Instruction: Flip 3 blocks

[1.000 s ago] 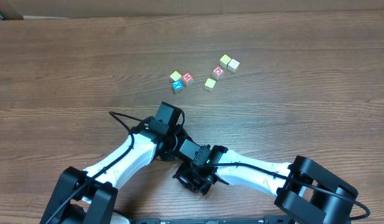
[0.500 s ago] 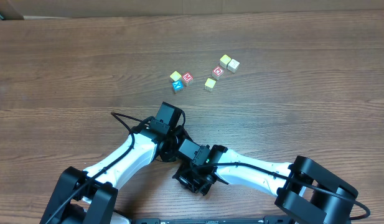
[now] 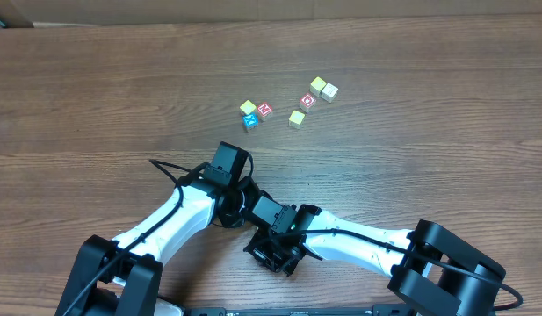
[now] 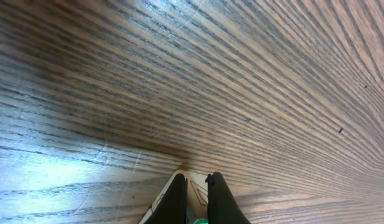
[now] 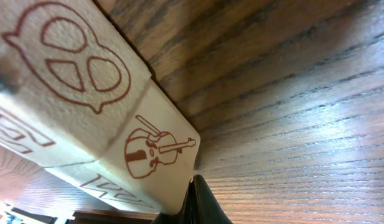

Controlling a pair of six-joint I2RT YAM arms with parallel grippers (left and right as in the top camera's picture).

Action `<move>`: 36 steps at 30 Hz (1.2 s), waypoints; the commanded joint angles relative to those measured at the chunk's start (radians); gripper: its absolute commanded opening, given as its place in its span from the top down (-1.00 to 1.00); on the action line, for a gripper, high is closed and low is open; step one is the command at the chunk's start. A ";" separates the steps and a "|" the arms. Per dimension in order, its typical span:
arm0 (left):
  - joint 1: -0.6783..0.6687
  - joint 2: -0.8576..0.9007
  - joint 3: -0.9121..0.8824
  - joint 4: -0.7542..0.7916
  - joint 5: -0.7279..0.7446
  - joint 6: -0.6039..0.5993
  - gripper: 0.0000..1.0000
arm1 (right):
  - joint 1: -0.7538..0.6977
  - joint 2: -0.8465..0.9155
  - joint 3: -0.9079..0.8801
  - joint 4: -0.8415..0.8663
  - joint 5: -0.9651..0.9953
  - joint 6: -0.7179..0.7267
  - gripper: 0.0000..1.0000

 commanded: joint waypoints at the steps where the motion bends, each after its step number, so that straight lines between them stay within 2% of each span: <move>1: -0.014 0.027 -0.071 -0.074 0.051 0.055 0.92 | -0.043 0.015 0.026 0.022 0.196 0.002 0.92; 36: -0.014 0.027 -0.071 -0.044 0.002 0.074 0.92 | -0.043 0.015 0.026 -0.005 0.199 0.002 0.92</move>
